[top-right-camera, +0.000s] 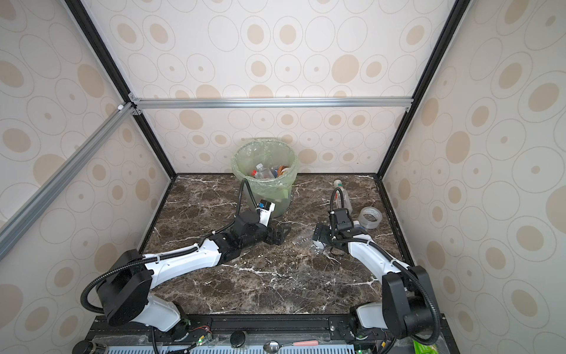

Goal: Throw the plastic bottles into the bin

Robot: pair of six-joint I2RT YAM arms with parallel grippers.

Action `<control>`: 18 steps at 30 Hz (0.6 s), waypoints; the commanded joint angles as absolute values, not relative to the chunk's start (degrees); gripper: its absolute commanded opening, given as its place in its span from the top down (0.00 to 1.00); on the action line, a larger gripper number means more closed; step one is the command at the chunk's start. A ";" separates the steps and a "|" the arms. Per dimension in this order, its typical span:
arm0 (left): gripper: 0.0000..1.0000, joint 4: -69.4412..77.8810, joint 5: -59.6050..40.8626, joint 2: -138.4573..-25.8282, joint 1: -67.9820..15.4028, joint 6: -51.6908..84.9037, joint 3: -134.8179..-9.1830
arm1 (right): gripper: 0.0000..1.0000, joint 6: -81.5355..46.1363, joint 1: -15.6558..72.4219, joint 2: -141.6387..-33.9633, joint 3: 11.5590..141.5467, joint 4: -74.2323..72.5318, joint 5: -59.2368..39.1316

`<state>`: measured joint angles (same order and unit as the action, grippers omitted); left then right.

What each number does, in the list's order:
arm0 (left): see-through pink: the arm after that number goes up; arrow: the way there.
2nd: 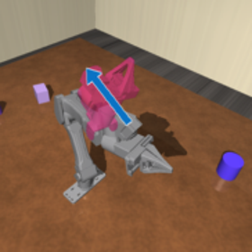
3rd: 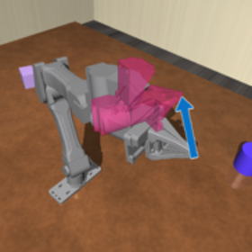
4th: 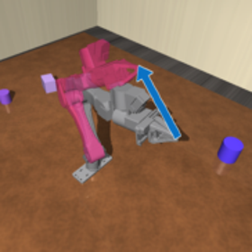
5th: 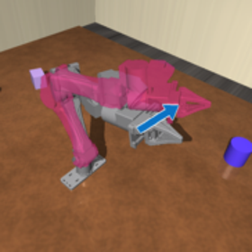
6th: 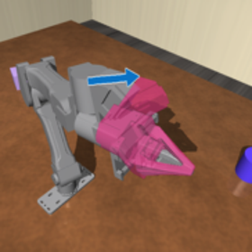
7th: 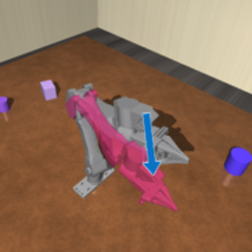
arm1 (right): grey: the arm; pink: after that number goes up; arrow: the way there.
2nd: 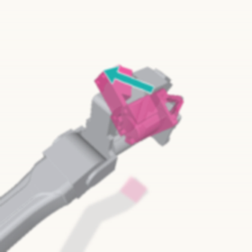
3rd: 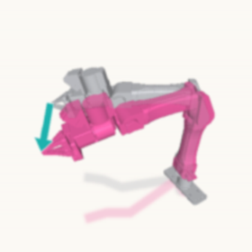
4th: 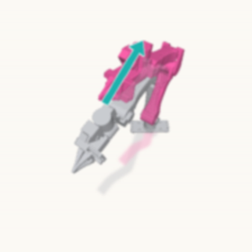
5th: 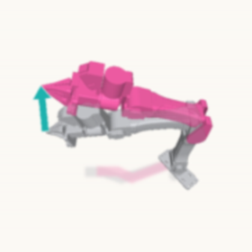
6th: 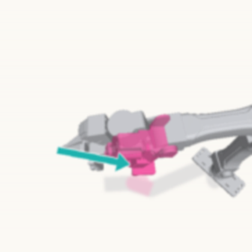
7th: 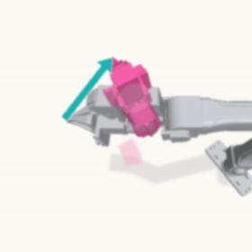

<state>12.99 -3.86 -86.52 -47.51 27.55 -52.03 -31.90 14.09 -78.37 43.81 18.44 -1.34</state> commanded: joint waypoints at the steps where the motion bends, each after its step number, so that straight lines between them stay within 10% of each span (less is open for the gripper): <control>1: 0.01 11.90 -3.08 -86.99 -48.37 26.16 -55.01 | 0.00 -31.38 14.08 -80.95 44.69 18.53 -2.20; 18: 0.01 9.27 -1.07 -95.29 -51.69 22.50 -60.04 | 0.00 -26.51 13.90 -76.14 44.96 25.07 7.10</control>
<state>10.87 -2.11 -93.65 -50.37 25.15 -56.60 -27.77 14.06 -77.65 43.81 22.15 4.80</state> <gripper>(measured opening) 0.988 0.997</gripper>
